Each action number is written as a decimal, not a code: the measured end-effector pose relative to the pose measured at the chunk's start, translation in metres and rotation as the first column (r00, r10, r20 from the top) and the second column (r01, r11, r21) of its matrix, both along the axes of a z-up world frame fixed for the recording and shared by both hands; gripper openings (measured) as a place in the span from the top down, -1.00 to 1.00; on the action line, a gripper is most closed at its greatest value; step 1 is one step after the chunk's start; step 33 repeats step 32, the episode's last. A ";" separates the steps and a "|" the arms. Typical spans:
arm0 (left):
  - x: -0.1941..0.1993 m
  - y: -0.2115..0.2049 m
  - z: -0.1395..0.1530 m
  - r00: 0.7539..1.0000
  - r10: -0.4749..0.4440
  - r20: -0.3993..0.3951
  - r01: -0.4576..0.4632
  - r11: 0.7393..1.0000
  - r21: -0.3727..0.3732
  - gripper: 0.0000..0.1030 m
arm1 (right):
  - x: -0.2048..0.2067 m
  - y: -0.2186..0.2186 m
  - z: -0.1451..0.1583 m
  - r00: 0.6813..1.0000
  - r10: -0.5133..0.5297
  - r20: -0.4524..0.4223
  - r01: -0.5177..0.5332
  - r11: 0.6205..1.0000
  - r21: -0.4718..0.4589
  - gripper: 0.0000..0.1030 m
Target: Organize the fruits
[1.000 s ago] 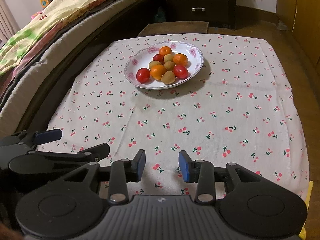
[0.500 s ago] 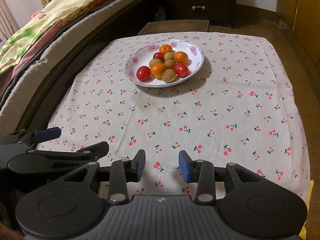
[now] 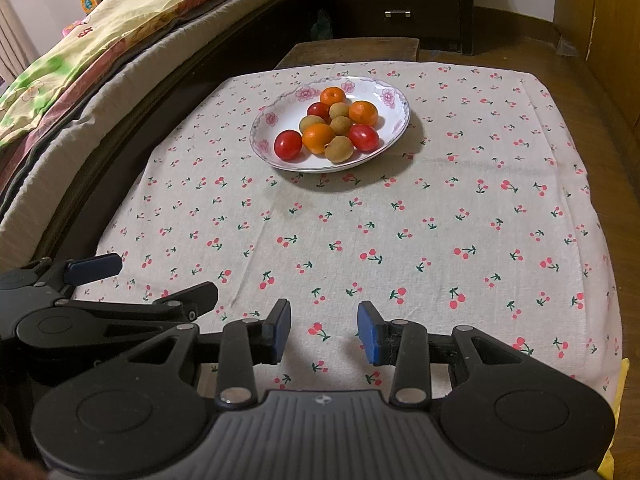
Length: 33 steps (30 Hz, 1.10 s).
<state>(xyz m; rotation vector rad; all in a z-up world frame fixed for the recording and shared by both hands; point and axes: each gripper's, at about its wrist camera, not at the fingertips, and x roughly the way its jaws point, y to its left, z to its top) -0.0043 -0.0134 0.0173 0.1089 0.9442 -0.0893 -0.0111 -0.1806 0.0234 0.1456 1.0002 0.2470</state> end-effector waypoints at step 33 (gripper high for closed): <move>0.002 0.005 0.000 0.999 0.041 -0.005 -0.041 0.999 -0.004 -0.99 | 0.001 -0.003 0.001 1.000 -0.008 0.002 0.008 1.000 -0.005 -0.01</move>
